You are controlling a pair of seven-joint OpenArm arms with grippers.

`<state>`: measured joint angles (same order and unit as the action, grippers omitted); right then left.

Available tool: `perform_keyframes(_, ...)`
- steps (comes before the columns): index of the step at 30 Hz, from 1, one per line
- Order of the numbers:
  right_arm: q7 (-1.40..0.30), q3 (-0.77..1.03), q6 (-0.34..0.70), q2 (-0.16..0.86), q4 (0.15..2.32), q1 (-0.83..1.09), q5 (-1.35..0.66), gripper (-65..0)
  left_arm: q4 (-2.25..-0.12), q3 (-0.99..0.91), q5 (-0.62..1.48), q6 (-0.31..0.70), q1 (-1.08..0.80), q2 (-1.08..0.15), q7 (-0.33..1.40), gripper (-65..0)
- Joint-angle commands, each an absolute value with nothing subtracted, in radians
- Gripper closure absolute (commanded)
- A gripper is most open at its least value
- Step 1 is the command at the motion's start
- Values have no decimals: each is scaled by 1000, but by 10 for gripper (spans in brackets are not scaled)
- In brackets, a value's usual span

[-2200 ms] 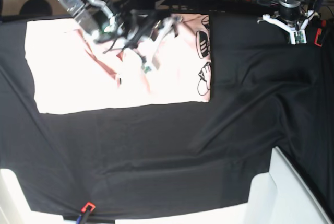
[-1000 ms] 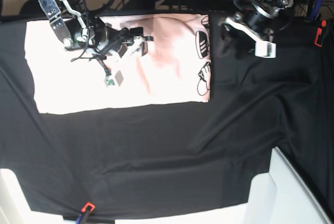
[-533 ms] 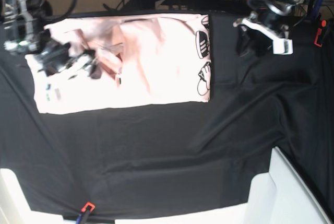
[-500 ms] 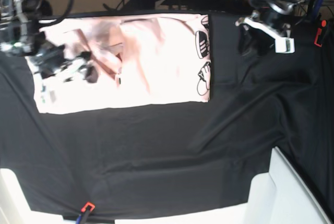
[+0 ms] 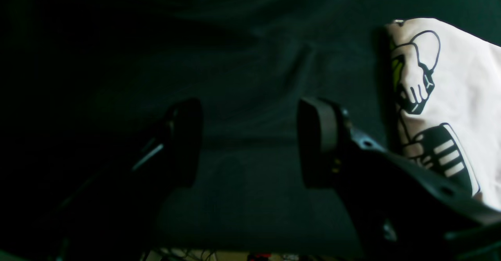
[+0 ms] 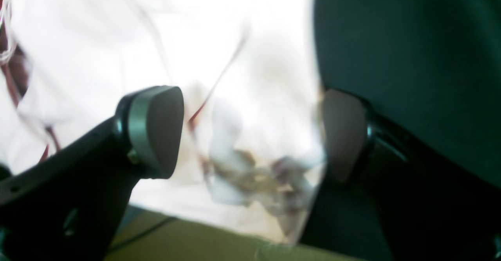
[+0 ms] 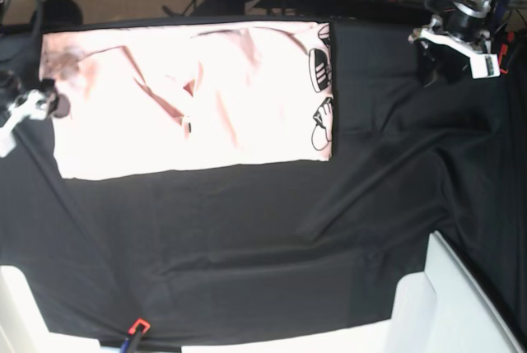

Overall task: Fold the T-shirt properly
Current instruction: 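Open the right gripper and withdraw it beside the shirt, then grasp the shirt edge with the right gripper and drag it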

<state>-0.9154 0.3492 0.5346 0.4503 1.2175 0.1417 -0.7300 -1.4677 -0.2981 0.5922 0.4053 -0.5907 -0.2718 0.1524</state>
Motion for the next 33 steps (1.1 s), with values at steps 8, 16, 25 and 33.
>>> perform_keyframes(8,-837,352,549,507,1075,131,-742,-548,-1417,-395,602,409,-605,-283,124,-373)
perform_keyframes(16,-834,351,661,479,1038,105,-742,-547,-1420,-426,602,409,-608,-283,124,-373)
perform_keyframes(25,-835,254,696,478,984,54,-742,-541,-1414,-423,602,410,-608,-283,124,-373)
perform_keyframes(33,-831,174,696,421,986,30,-742,-460,-1414,-420,602,410,-608,-283,125,-373)
